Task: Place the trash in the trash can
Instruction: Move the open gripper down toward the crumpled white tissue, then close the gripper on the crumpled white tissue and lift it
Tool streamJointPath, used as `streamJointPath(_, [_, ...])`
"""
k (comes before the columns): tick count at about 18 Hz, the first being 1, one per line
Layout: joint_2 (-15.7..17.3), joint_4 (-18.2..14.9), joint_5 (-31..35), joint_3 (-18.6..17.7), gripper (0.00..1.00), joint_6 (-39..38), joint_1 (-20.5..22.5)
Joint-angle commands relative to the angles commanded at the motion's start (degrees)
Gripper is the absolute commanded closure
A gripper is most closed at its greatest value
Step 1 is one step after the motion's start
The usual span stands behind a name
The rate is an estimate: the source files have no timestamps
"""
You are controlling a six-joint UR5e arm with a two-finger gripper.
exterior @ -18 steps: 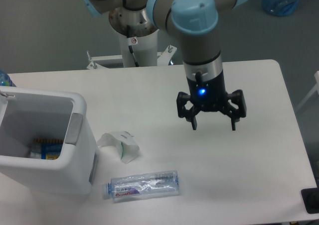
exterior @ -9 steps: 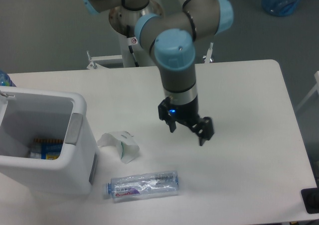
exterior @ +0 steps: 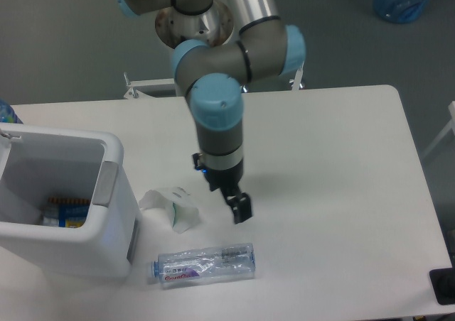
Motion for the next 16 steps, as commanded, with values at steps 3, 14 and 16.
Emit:
streamJointPath(3, [-0.09,-0.61,0.53,-1.76,0.00,0.36,-1.23])
streamJointPath(14, [-3.08,-0.09,0.79,-3.87,0.00,-0.61,-4.49])
streamJointPath(16, [-3.26,-0.09,2.54,-3.87,0.04,-0.61,-4.66])
